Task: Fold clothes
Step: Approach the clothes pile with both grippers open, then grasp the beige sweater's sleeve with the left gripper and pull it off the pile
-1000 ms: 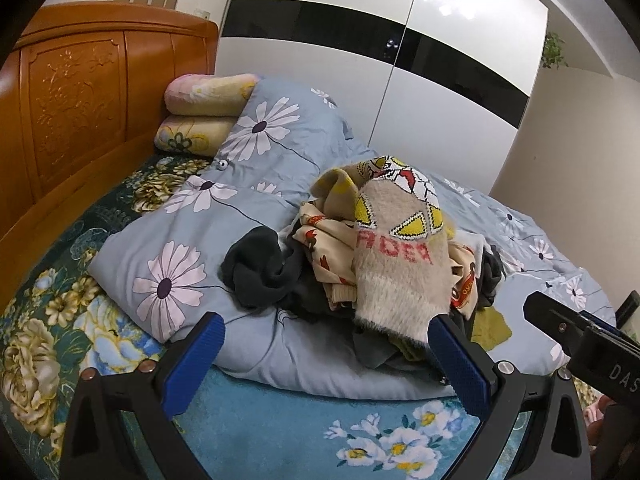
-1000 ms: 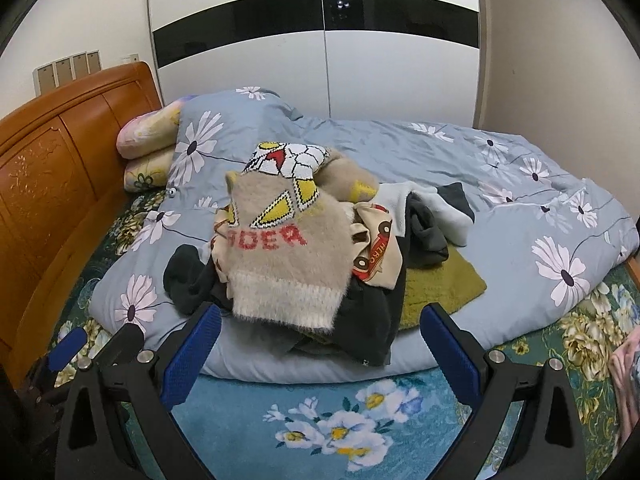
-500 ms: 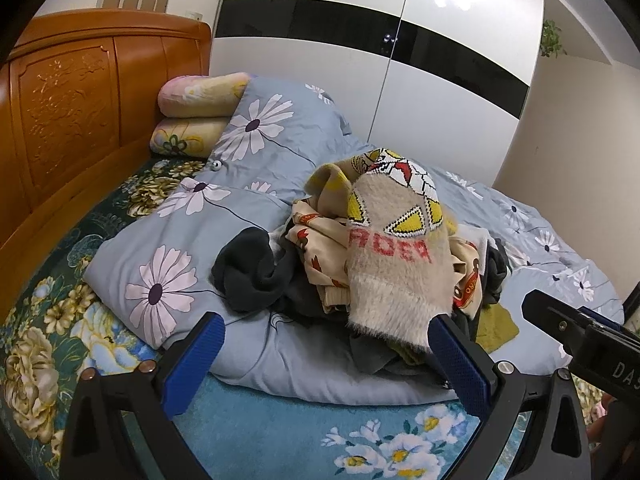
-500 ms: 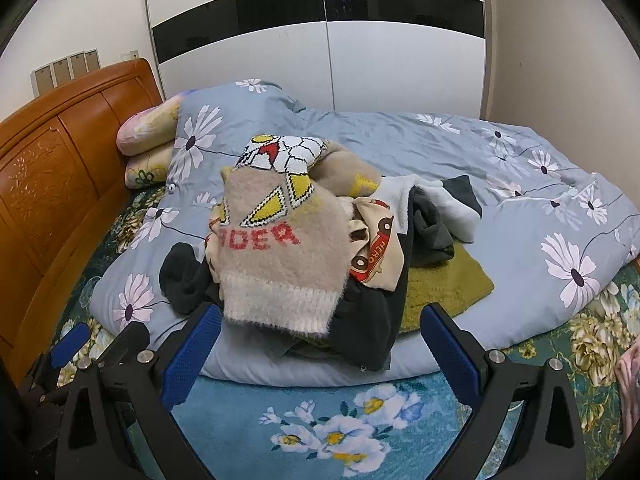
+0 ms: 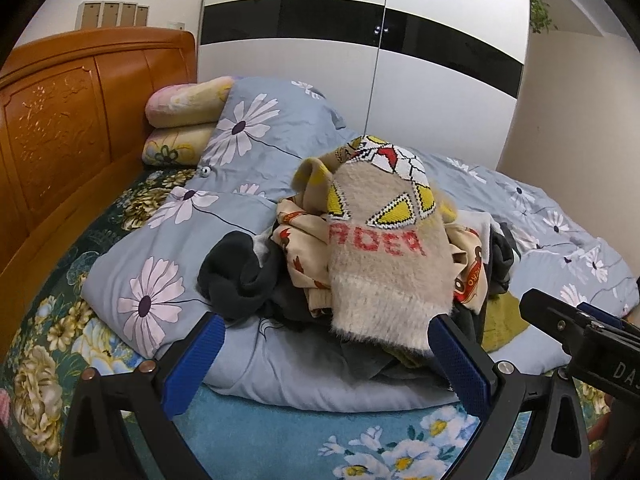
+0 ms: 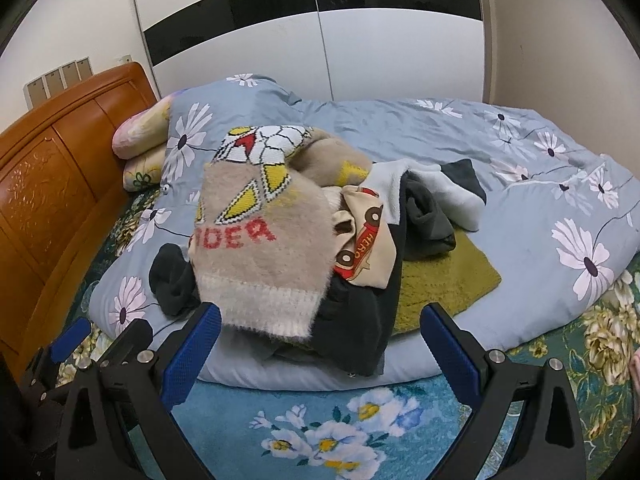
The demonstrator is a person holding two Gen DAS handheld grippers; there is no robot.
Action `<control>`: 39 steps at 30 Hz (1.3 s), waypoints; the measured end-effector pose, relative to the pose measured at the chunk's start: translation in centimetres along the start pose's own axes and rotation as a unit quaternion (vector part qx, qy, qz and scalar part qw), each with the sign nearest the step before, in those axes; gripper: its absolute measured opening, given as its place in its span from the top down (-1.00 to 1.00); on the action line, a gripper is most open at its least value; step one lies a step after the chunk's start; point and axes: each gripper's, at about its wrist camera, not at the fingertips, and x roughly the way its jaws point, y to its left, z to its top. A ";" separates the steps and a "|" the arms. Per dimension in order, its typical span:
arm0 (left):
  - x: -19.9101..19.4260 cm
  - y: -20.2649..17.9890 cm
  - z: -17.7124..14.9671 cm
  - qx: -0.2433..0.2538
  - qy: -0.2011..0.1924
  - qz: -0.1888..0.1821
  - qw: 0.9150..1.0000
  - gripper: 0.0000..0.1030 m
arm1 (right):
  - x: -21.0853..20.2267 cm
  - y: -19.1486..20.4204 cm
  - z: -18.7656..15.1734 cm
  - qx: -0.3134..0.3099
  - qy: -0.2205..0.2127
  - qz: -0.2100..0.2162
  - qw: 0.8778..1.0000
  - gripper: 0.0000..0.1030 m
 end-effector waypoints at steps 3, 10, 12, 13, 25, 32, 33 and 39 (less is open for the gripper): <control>0.4 -0.7 0.0 0.008 0.004 0.000 1.000 -1.00 | 0.7 -0.7 0.1 0.003 0.005 0.003 1.000 -0.94; 2.0 -2.4 0.5 0.027 0.007 0.015 1.000 -1.00 | 1.8 -2.3 0.7 0.012 0.006 0.019 1.000 -0.94; 2.3 -2.9 0.7 0.027 0.005 0.014 1.000 -1.00 | 2.2 -3.2 1.1 0.022 0.006 0.024 0.999 -0.94; 2.5 -3.0 0.8 0.027 0.004 0.013 1.000 -1.00 | 2.3 -3.6 1.1 0.025 0.006 0.026 0.999 -0.94; 12.9 -5.4 10.9 0.015 0.077 0.004 0.997 -1.00 | -0.2 -12.5 -1.5 0.064 0.000 -0.019 0.998 -0.94; 17.8 -10.6 14.3 0.050 0.095 0.051 0.993 -1.00 | -1.5 -17.0 -4.1 0.088 0.016 -0.046 0.995 -0.94; 18.6 -10.9 14.4 0.056 0.106 0.068 0.990 -1.00 | -1.7 -17.3 -4.4 0.089 0.019 -0.049 0.995 -0.94; 20.7 -11.0 14.6 0.053 0.126 0.132 0.982 -0.18 | -3.2 -19.2 -6.0 0.085 0.027 -0.076 0.993 -0.94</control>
